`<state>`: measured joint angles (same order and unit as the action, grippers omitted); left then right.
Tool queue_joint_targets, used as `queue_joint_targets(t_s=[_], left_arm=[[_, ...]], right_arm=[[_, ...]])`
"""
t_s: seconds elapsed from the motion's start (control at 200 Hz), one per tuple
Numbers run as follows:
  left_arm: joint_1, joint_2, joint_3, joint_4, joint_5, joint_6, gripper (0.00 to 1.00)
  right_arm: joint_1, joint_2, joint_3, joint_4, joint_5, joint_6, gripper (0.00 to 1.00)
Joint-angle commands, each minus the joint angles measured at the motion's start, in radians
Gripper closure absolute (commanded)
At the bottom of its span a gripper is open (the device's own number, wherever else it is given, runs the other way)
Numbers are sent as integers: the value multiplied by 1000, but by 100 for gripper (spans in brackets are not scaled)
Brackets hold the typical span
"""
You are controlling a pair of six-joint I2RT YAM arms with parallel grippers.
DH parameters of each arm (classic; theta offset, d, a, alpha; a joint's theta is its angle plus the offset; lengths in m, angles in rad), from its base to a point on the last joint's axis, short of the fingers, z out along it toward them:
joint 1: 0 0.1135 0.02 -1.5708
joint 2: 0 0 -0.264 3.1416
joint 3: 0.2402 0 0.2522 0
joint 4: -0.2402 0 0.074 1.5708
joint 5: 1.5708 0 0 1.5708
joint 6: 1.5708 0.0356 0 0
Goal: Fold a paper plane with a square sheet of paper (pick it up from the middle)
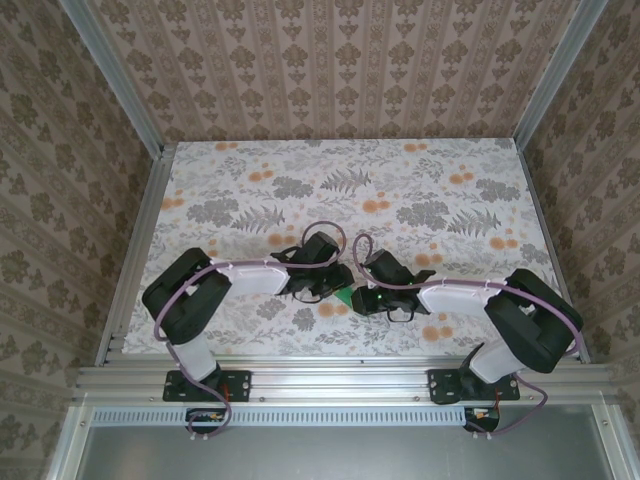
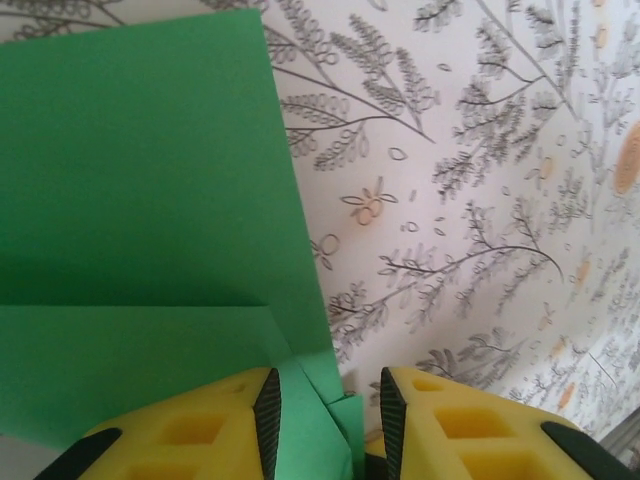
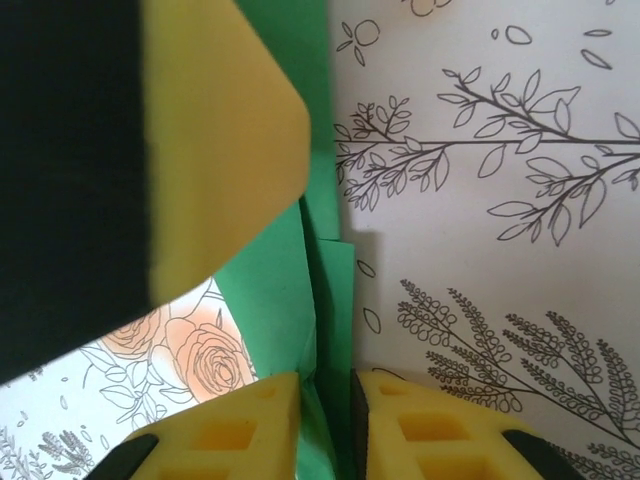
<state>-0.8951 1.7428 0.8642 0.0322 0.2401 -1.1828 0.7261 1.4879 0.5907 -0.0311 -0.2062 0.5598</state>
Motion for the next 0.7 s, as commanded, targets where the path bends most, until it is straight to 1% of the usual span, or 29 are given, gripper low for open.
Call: queue_joint_targets(t_s=[0.0,0.055,0.145,0.16,0.27,0.325,0.46,0.56,0.59,0.695], left_arm=[[6,38,-13,9,4,-9,66],[7,50,-13,5,7,-6,66],[7,58,-9,-3,8,3,67],[7,57,-7,-5,6,5,67],[8,51,-1,-27,-1,20,67],[8,47,4,-36,-2,29,67],[8,46,17,-45,2,41,67],[7,46,20,-48,4,46,67],[7,46,21,-48,4,46,67],[7,44,19,-50,6,49,67]], right_arm=[[-6,-31,-29,17,-72,25,73],[-15,-60,-33,12,-86,28,71],[-33,-90,-38,1,-128,28,64],[-37,-120,-38,-3,-133,28,64],[-58,-170,-33,-68,-139,25,57],[-73,-192,-34,-95,-137,31,58],[-97,-210,-27,-121,-176,34,58],[-103,-193,-11,-140,-190,35,61],[-105,-184,-3,-148,-197,37,64],[-106,-129,27,-178,-221,36,69]])
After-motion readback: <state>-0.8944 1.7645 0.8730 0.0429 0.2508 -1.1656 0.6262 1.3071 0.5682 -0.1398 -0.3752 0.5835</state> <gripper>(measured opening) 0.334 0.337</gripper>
